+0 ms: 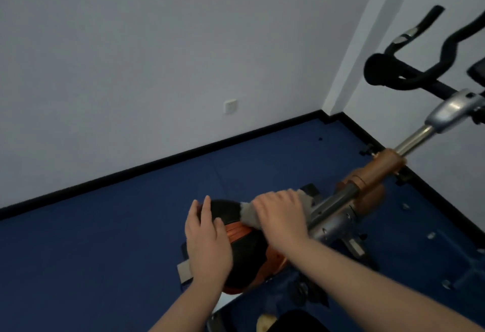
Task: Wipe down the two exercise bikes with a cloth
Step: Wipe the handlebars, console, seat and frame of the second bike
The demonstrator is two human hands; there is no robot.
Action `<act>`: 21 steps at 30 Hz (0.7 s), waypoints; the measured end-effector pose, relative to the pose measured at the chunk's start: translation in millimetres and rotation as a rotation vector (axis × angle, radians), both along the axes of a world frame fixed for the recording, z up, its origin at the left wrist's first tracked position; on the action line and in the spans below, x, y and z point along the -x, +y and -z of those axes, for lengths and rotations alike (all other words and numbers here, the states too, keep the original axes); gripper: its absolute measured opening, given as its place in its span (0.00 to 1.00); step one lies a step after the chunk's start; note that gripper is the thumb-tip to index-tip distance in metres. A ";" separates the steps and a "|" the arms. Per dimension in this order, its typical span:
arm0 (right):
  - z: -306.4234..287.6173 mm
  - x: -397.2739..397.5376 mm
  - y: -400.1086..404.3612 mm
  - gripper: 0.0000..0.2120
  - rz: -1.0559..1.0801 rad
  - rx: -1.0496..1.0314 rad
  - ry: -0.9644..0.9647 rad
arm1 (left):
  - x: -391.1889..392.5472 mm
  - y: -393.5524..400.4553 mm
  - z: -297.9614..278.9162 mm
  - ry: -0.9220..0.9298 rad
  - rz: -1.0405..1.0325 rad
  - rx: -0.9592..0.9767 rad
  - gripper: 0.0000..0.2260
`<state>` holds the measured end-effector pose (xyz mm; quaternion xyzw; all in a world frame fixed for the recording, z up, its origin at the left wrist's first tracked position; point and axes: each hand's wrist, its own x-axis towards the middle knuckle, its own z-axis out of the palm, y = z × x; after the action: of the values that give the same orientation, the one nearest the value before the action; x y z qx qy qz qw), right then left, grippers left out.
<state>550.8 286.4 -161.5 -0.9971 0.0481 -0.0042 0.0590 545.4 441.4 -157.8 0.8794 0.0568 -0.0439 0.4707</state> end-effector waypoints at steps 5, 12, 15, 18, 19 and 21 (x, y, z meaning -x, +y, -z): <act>1.5 -3.5 -18.6 0.22 -0.320 -0.114 0.015 | 6.7 2.8 4.8 -0.054 0.002 -0.015 0.21; 8.5 7.0 -25.2 0.26 -0.325 -0.093 -0.004 | 9.1 0.0 9.3 -0.082 -0.060 -0.024 0.20; 0.5 -3.5 -38.9 0.27 -0.470 -0.146 0.082 | 8.8 0.7 10.5 -0.085 -0.054 -0.026 0.20; -7.7 -23.4 -71.7 0.22 -0.456 -0.218 0.245 | 8.1 0.4 11.9 -0.085 -0.059 -0.049 0.20; -8.8 -26.8 -77.1 0.21 -0.441 -0.247 0.274 | 7.8 0.0 12.6 -0.091 -0.063 -0.057 0.20; -7.9 -28.1 -71.7 0.21 -0.455 -0.233 0.269 | 7.6 -0.1 13.1 -0.103 -0.073 -0.070 0.20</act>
<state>578.9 214.7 -153.5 -0.9604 -0.1694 0.1468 0.1657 537.8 441.3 -170.9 0.8938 0.0663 0.0206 0.4431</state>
